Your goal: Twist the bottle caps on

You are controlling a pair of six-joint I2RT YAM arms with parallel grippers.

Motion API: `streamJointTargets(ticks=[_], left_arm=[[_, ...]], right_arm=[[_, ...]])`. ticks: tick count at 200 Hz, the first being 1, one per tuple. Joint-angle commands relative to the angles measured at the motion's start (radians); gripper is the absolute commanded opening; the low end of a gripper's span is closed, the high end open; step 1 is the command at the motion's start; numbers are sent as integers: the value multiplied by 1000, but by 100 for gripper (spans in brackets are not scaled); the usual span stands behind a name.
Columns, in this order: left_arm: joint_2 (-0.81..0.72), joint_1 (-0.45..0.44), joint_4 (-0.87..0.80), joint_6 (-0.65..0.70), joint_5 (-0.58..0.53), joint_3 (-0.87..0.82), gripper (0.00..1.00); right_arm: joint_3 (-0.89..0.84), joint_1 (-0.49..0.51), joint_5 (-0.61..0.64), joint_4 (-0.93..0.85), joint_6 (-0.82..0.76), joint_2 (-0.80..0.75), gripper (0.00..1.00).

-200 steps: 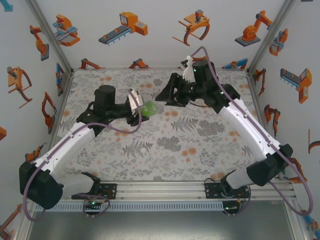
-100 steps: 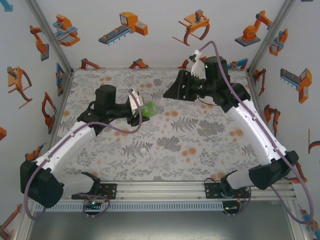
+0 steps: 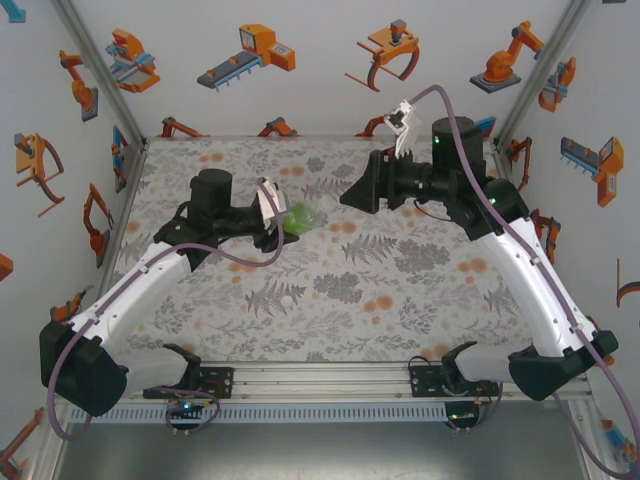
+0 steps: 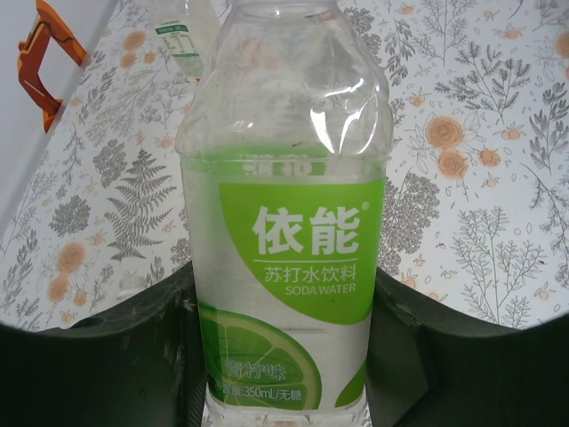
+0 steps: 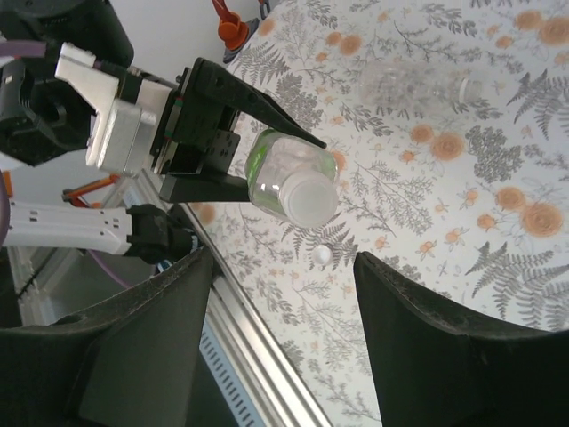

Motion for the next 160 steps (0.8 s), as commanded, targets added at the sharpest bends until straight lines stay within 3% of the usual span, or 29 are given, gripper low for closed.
streamJointTargets(ticks=[1,63,122,141,160], left_arm=[[-17,-7,23,-11,31,7,0],[-11,-11,11,-7,50,11,0],[-27,-19,-109,54,115,41,0],[-31,-23,-149,67,143,56,0],[-34,-33,-181,80,159,62,0]], right_arm=[[-8,-1,-38,8,-103,-13,60],[-64,-1,-118,25,-319,-60,59],[-42,-1,-300,-134,-711,-79,59],[-60,0,-355,-128,-821,-88,50],[-89,2,-397,-47,-836,-92,50]])
